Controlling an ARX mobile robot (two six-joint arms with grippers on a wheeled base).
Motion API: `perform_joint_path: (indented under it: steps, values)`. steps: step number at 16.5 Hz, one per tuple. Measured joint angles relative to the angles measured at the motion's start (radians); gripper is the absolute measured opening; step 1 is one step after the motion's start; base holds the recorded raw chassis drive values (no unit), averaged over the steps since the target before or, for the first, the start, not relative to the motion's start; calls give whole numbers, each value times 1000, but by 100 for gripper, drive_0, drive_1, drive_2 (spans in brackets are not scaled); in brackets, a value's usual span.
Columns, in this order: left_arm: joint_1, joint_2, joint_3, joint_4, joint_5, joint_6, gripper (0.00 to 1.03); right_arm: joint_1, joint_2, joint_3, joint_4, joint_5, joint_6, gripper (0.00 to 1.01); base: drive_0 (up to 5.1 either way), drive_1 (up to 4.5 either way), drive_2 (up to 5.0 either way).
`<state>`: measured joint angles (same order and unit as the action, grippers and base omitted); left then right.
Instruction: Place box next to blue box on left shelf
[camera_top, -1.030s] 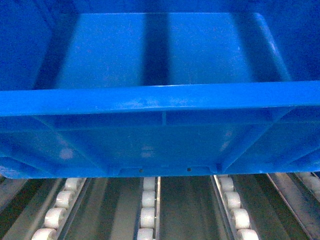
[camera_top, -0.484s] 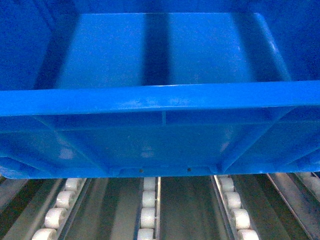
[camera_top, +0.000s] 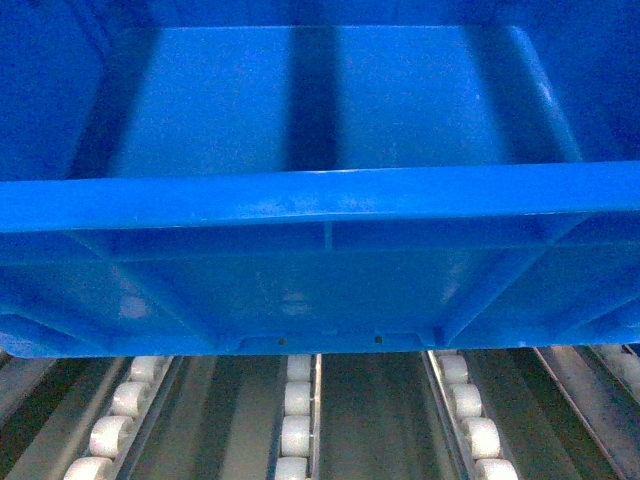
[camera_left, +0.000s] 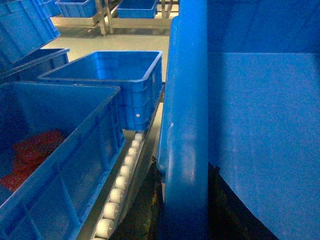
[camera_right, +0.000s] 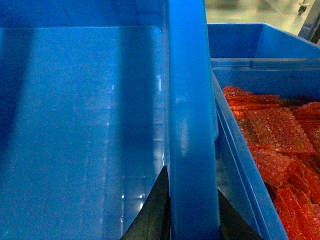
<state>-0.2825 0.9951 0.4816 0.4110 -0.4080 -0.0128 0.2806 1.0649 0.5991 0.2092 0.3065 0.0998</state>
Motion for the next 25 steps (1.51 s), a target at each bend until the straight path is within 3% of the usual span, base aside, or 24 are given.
perform_joint_path:
  steps: [25]
  values:
    - [0, 0, 0, 0, 0, 0, 15, 0, 0, 0, 0, 0, 0, 8, 0, 0, 0]
